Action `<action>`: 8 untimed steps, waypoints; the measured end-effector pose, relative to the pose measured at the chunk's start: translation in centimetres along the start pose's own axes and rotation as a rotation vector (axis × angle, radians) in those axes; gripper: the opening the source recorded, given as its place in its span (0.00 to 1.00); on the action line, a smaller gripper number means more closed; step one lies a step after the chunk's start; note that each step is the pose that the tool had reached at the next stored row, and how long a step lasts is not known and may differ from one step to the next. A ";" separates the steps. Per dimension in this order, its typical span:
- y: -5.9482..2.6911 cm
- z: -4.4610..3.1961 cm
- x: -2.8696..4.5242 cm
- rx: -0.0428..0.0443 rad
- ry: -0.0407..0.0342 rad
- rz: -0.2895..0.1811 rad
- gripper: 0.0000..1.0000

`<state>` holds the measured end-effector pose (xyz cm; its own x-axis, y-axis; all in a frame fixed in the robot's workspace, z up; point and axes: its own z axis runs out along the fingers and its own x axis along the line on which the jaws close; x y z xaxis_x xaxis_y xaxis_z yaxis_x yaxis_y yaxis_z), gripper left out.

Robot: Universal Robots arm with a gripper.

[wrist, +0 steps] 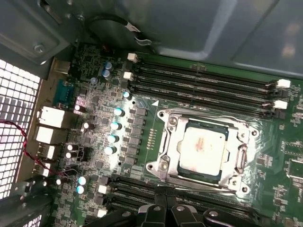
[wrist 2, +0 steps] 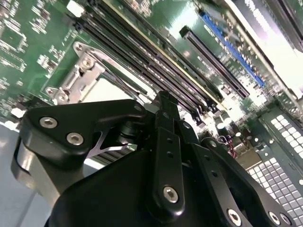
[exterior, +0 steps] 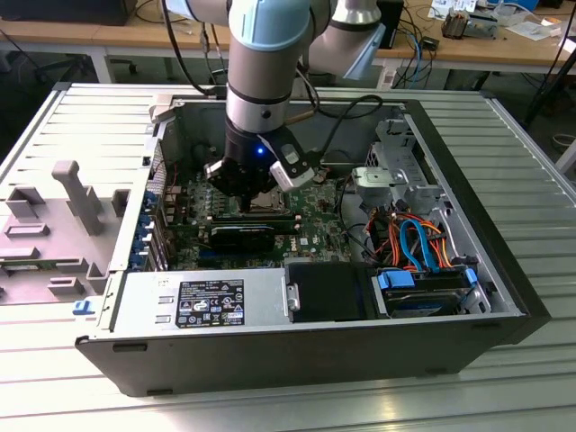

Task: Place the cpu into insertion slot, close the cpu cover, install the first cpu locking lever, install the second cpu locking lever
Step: 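Install the second cpu locking lever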

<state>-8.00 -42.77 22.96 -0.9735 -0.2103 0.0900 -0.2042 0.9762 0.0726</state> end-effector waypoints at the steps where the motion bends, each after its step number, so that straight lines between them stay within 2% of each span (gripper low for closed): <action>1: 0.08 0.06 0.14 0.0000 0.0000 0.000 0.11; 3: 0.25 0.31 0.42 -0.0009 -0.0004 0.000 0.11; 8: 0.24 0.82 0.54 0.0000 0.0000 0.000 0.11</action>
<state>-8.65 -42.61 22.21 -0.9735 -0.2104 0.0900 -0.2043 0.9762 0.0726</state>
